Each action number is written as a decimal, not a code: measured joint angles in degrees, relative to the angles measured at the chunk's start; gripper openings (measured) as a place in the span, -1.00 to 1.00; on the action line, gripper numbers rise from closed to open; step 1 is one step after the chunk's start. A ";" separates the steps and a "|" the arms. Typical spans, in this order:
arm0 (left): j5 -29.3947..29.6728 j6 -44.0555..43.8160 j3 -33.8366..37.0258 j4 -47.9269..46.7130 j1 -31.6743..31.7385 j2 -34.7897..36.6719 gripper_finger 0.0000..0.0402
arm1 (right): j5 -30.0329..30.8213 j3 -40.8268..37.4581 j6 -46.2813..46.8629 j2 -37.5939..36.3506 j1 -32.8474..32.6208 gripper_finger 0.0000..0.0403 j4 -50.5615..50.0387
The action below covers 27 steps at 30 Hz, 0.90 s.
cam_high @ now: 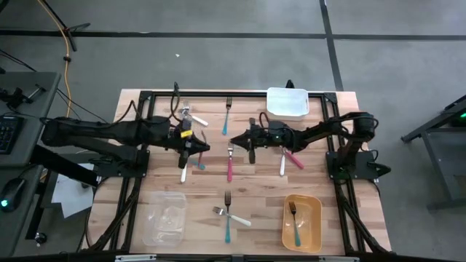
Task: Sort silverware by color (type)
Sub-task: Put the top middle pink fork into the transparent bin
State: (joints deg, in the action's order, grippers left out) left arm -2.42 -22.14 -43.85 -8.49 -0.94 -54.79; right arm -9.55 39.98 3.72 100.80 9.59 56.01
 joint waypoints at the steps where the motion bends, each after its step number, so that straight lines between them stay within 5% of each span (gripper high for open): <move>1: 0.02 -2.43 -1.88 -3.63 -1.14 -0.47 -0.93 | 0.06 -1.17 -0.15 -0.99 0.36 -0.94 0.22; 7: 2.09 -20.29 -9.89 -22.45 -9.69 -4.40 -0.92 | 2.29 -6.26 0.27 -5.24 2.59 -0.91 0.65; 22: 4.23 -71.67 -18.33 -41.21 -38.47 -18.06 -0.92 | 3.01 -9.00 0.23 -5.76 3.67 -1.00 0.81; 27: 5.71 -81.93 -18.30 -40.78 -44.05 -23.40 -0.92 | 2.99 -9.00 0.09 -5.76 3.67 -1.00 0.82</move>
State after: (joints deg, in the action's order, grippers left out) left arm 3.30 -104.07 -62.15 -49.27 -44.99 -78.20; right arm -6.57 30.98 3.81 95.04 13.26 56.82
